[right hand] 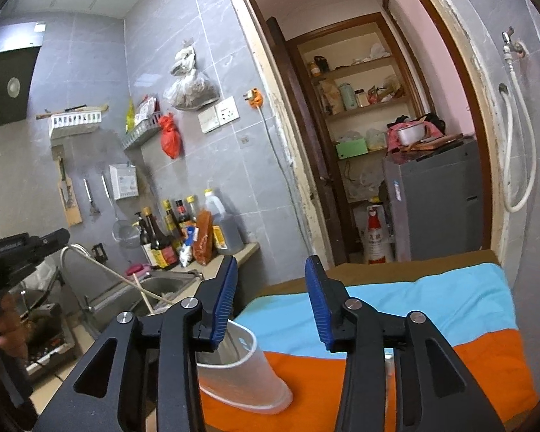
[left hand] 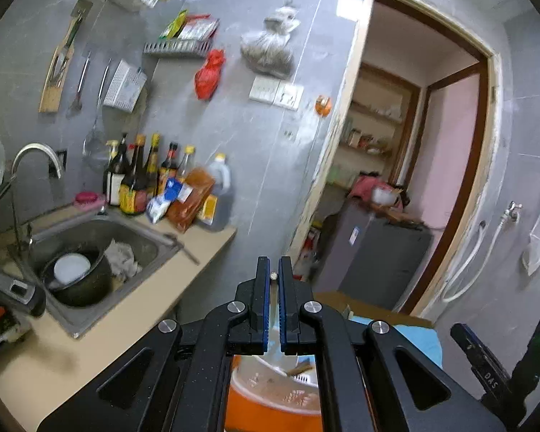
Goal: Organize utensils
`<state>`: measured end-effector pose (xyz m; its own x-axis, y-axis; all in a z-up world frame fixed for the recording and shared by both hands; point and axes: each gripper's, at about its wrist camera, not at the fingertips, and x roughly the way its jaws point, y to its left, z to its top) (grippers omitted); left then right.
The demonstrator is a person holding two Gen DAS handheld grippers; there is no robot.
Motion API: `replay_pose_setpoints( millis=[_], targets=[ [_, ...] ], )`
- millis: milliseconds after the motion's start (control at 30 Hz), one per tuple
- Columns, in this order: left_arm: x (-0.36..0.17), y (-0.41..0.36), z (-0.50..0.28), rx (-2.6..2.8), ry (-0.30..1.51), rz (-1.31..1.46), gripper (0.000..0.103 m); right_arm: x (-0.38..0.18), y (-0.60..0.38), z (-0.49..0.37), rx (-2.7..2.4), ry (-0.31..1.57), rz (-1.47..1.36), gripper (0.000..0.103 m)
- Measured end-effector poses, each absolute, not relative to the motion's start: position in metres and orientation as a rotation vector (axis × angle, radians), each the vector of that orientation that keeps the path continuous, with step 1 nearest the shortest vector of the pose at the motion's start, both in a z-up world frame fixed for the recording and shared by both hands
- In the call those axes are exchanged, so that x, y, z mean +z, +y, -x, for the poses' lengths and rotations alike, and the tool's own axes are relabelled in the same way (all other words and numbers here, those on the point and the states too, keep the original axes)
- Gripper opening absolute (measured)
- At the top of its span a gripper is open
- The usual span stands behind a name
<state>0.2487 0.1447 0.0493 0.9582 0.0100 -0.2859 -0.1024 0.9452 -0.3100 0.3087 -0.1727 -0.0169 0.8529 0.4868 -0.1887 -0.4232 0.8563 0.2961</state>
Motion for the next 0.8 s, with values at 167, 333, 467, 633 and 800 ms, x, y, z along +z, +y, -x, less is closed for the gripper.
replay_pose_setpoints(
  millis=[167, 333, 467, 633, 800],
  targets=[
    [0.062, 0.142, -0.238, 0.051, 0.253, 0.346, 0.002, -0.023, -0.191, -0.303, 0.442, 0.306, -0.241, 0.041],
    [0.072, 0.131, -0.234, 0.059, 0.266, 0.292, 0.002, -0.029, -0.207, -0.299, 0.395, 0.340, -0.223, 0.042],
    [0.064, 0.127, -0.237, 0.069, 0.325, 0.286, 0.002, -0.037, -0.216, -0.301, 0.340, 0.375, -0.189, 0.054],
    [0.043, 0.121, -0.252, 0.079, 0.410, 0.263, 0.002, -0.056, -0.232, -0.304, 0.291, 0.447, -0.210, 0.073],
    [0.014, 0.117, -0.275, 0.065, 0.488, 0.292, 0.003, -0.064, -0.242, -0.301, 0.272, 0.478, -0.205, 0.079]
  ],
)
